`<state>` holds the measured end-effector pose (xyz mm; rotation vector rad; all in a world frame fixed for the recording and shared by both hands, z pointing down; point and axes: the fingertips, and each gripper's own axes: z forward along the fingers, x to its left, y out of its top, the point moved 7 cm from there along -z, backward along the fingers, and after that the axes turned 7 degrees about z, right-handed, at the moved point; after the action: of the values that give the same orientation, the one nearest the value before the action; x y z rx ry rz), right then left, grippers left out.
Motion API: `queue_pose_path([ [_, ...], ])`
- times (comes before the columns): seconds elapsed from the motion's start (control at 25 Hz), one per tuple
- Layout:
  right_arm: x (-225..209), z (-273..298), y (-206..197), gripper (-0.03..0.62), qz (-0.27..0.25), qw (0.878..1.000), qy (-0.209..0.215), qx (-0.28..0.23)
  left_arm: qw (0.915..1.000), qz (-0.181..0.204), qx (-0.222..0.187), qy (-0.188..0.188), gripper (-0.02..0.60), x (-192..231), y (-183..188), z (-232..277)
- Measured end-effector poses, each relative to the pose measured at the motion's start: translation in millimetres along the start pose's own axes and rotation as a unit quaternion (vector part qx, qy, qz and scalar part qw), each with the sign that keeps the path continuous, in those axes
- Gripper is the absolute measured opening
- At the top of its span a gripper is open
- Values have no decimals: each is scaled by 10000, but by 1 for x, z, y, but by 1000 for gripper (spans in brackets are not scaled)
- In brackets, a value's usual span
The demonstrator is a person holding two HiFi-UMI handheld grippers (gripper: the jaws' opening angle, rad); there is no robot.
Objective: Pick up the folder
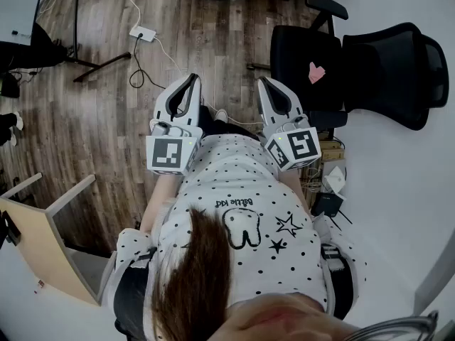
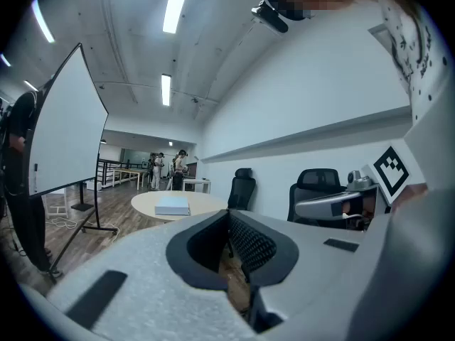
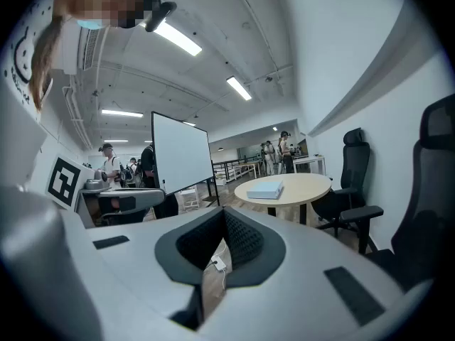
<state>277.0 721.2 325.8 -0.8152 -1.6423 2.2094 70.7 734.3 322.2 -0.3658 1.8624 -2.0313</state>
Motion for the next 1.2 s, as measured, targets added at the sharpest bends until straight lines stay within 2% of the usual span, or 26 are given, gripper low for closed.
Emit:
queue_pose_path([
  [0.92, -1, -3, -1, 6, 133, 9999, 29, 75, 9999, -101, -48, -66, 23, -1, 1, 2],
  [1.04, 14, 13, -4, 6, 339, 9993, 113, 64, 9999, -133, -40, -89, 23, 20, -2, -3],
  [1.2, 34, 46, 0, 6, 327, 9994, -24, 78, 9997, -116, -51, -201, 24, 59, -4, -2],
])
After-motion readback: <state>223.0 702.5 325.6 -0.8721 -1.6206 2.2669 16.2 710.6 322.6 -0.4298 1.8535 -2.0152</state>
